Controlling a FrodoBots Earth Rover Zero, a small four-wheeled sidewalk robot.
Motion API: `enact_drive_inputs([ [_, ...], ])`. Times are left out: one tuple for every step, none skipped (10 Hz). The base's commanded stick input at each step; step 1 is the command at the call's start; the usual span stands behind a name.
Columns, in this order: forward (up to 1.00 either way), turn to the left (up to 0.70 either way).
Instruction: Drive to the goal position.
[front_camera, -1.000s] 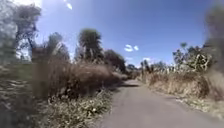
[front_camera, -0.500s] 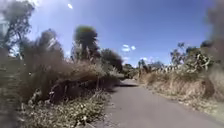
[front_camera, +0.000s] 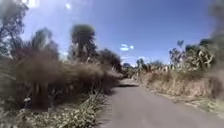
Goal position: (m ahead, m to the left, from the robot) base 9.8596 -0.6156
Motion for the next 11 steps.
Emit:
enact_drive_inputs([
  [0.70, 0.00],
  [0.70, 0.00],
  [0.70, 0.00],
  [0.70, 0.00],
  [0.70, 0.00],
  [0.70, 0.00],
  [0.70, 0.07],
  [0.70, 0.04],
  [0.70, 0.01],
  [0.70, 0.00],
  [0.70, 0.00],
])
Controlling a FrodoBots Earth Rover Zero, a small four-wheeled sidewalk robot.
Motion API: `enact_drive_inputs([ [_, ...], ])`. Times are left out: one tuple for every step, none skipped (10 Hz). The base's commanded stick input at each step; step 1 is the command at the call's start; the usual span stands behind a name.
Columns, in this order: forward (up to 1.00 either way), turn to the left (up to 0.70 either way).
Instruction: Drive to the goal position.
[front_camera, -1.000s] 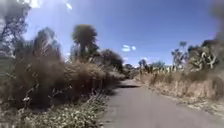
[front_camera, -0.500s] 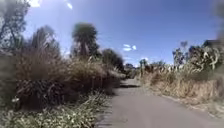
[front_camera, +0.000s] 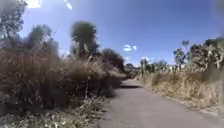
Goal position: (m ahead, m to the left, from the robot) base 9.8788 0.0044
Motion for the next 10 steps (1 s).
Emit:
enact_drive_inputs([
  [0.70, 0.00],
  [0.70, 0.00],
  [0.70, 0.00],
  [0.70, 0.00],
  [0.70, 0.00],
  [0.70, 0.00],
  [0.70, 0.00],
  [0.70, 0.00],
  [0.70, 0.00],
  [0.70, 0.00],
])
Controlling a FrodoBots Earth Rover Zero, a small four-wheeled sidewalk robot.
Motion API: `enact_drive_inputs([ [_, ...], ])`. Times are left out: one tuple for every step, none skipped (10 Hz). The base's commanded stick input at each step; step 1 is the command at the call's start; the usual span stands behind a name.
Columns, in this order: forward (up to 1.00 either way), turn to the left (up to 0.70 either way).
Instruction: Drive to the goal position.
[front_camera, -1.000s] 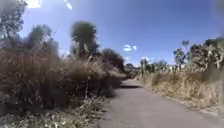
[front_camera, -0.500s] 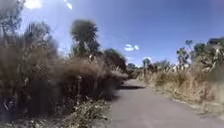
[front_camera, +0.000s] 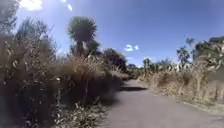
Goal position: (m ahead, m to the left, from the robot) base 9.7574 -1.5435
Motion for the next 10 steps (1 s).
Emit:
enact_drive_inputs([
  [0.70, 0.00],
  [0.70, 0.00],
  [0.70, 0.00],
  [0.70, 0.00],
  [0.70, 0.00],
  [0.70, 0.00],
  [0.70, 0.00],
  [0.70, 0.00],
  [0.70, -0.09],
  [0.70, -0.20],
])
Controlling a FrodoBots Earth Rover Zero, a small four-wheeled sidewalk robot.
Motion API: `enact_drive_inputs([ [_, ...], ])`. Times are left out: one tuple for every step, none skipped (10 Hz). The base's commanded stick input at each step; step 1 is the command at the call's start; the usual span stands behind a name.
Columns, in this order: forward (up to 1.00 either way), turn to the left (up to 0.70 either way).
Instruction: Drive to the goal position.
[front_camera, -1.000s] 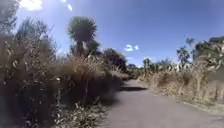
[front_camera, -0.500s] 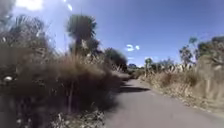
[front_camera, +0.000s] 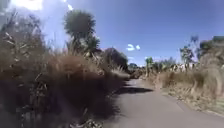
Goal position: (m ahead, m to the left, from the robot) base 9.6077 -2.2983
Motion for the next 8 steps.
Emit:
enact_drive_inputs([
  [0.70, -0.31],
  [0.70, -0.35],
  [0.70, -0.35],
  [0.70, -0.35],
  [0.70, -0.35],
  [0.70, -0.35],
  [0.70, -0.35],
  [0.70, -0.02],
])
